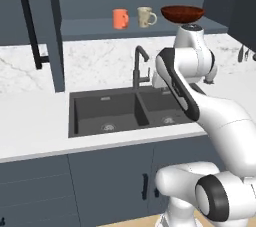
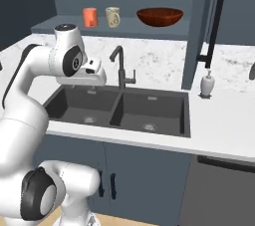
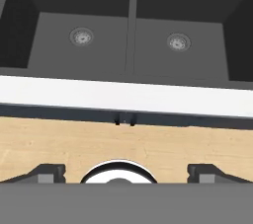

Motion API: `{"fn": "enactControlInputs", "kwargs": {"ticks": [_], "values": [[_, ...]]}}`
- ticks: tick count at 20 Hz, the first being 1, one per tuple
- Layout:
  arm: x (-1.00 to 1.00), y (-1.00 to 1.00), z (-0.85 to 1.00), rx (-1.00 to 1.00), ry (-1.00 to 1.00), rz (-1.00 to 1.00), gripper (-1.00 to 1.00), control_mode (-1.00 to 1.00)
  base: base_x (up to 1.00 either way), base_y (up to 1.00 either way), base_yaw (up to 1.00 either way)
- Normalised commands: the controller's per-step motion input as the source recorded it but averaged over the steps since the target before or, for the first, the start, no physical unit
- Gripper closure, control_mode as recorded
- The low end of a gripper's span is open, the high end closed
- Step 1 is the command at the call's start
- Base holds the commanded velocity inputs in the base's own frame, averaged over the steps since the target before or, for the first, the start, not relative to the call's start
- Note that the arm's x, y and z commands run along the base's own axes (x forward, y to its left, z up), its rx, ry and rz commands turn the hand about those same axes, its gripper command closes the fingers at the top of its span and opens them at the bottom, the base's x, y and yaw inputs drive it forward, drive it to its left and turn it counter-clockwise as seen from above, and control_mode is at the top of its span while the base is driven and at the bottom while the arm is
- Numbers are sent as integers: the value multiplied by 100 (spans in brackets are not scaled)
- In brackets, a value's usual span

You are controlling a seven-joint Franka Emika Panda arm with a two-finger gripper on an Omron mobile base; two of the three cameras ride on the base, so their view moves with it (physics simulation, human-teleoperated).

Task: Gather all objects into one cabinet and sort the glasses and bowls to opposite sides.

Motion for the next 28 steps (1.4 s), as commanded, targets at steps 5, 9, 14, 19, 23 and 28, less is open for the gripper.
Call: {"fn": "enactControlInputs", "kwargs": {"ticks": [5,9,14,19,23,28], "values": [[0,0,0,0,0,0,-100,100,-56,0,0],[0,0,0,0,0,0,-100,100,-55,0,0],[0,0,0,0,0,0,-100,100,-38,0,-11],[0,0,0,0,0,0,-100,100,-15,0,-31],[0,0,0,0,0,0,-100,100,-16,0,-33],[0,0,0,0,0,0,-100,100,-17,0,-35]]}}
